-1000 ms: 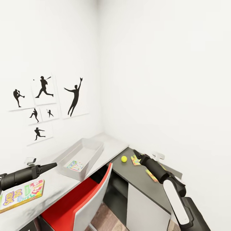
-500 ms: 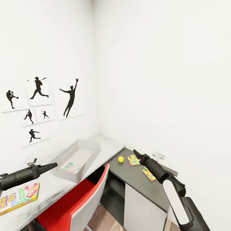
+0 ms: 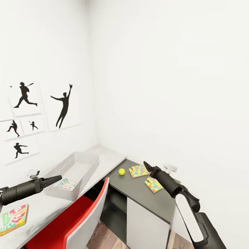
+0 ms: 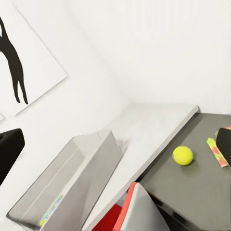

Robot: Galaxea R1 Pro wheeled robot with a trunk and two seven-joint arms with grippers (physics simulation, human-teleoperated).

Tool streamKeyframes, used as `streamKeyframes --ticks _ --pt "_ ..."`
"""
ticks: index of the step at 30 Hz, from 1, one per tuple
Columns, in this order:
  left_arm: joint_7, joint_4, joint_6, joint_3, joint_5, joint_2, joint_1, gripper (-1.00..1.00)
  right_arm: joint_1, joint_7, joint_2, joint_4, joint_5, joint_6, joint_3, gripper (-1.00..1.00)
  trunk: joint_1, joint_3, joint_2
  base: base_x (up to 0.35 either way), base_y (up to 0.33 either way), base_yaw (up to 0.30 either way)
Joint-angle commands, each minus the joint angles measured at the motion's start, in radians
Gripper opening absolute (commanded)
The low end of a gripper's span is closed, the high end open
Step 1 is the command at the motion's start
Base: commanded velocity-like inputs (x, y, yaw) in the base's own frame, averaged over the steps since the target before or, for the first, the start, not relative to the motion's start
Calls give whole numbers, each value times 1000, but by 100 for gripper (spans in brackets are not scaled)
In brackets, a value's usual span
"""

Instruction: Put all the toys in the child's room - the three board games (two on the bed and one on the table), the two jigsaw puzzles on the table, and the tennis ball on the table - inside the toy box on the table in the child's room.

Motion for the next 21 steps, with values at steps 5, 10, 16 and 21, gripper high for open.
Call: streamKeyframes --ticks 5,10,16,21 --pt "-3 0 10 1 -1 1 0 100 0 0 -1 0 -4 4 0 100 0 0 -1 0 0 -278" --pt "-4 -3 13 1 1 1 0 100 -1 0 -1 1 -6 4 -2 100 0 0 -1 0 0 -280" --pt "-7 -6 16 1 0 3 0 100 -1 0 -4 4 -12 6 -6 100 0 0 -1 0 0 -281" --pt "-6 -5 18 2 0 6 0 100 -1 0 -4 38 -10 5 -9 100 0 0 -1 0 0 -281"
